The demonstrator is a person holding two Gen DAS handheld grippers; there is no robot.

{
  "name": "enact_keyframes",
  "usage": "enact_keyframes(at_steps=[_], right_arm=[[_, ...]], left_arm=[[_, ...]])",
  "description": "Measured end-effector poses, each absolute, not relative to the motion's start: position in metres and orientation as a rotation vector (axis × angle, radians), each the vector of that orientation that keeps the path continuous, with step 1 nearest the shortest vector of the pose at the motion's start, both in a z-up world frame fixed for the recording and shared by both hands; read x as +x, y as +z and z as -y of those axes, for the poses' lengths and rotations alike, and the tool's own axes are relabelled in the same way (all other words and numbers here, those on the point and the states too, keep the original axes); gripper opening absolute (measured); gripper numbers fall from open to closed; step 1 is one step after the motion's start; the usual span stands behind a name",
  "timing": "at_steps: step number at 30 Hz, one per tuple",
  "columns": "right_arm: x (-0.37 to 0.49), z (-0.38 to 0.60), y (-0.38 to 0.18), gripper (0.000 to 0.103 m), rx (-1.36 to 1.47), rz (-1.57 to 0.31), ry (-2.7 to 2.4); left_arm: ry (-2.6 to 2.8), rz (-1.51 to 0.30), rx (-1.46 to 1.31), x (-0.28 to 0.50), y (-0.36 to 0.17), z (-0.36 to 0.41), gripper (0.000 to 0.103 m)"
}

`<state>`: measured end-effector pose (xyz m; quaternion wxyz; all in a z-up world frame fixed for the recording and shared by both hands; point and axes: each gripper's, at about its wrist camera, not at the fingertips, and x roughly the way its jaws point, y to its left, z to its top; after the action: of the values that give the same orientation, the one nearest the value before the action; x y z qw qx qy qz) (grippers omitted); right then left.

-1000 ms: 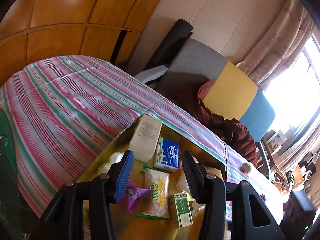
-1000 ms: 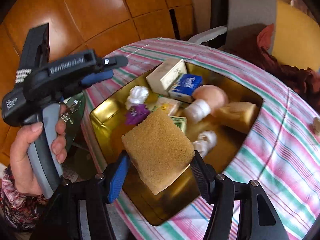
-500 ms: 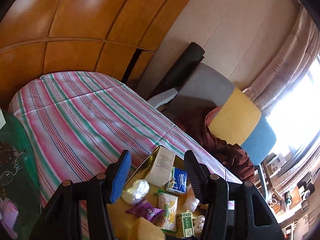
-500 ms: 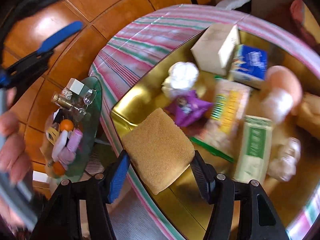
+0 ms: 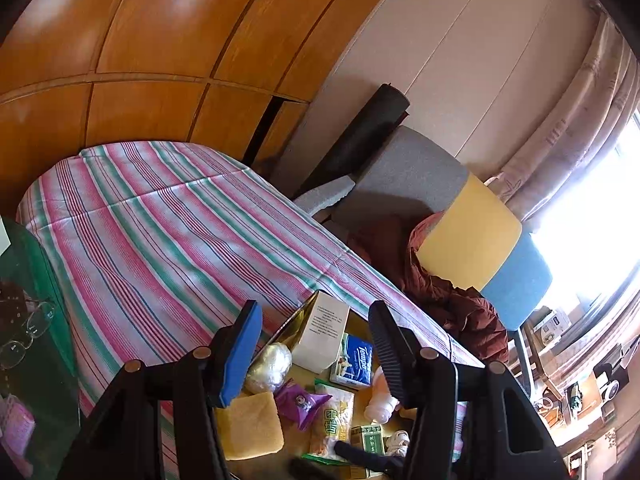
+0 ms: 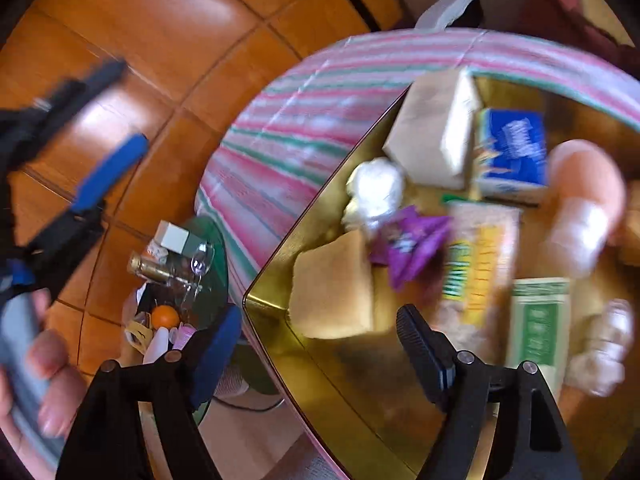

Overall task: Organize objects
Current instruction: 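Move both tools back toward the purple packet and cream sock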

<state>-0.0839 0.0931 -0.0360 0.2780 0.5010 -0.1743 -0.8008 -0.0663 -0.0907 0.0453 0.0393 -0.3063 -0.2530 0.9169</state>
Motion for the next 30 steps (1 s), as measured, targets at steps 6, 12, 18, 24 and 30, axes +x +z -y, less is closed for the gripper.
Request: enact_keyframes(at_steps=[6,12,18,24,30], right_arm=[[-0.063,-0.14,-0.009,0.081,1.251,0.417,-2.304],[-0.04,-0.174,0.005,0.081,1.255,0.167,-2.525],[-0.023,-0.23,0.001,0.081,1.339,0.096,-2.739],[-0.008,-0.292,-0.017,0.081,1.454,0.147,-2.813],[0.006,-0.334,-0.031,0.081,1.524,0.164,-2.857]], left_arm=[[2.753,0.712,-1.005,-0.07,0.036,0.064,0.056],[2.65,0.598,-1.036,-0.066,0.027,0.02,0.056],[2.53,0.498,-1.073,-0.057,0.015,-0.028,0.056],[2.42,0.369,-1.108,-0.042,0.003,-0.075,0.056],[2.316,0.293,-1.11,-0.022,-0.007,-0.111,0.056]])
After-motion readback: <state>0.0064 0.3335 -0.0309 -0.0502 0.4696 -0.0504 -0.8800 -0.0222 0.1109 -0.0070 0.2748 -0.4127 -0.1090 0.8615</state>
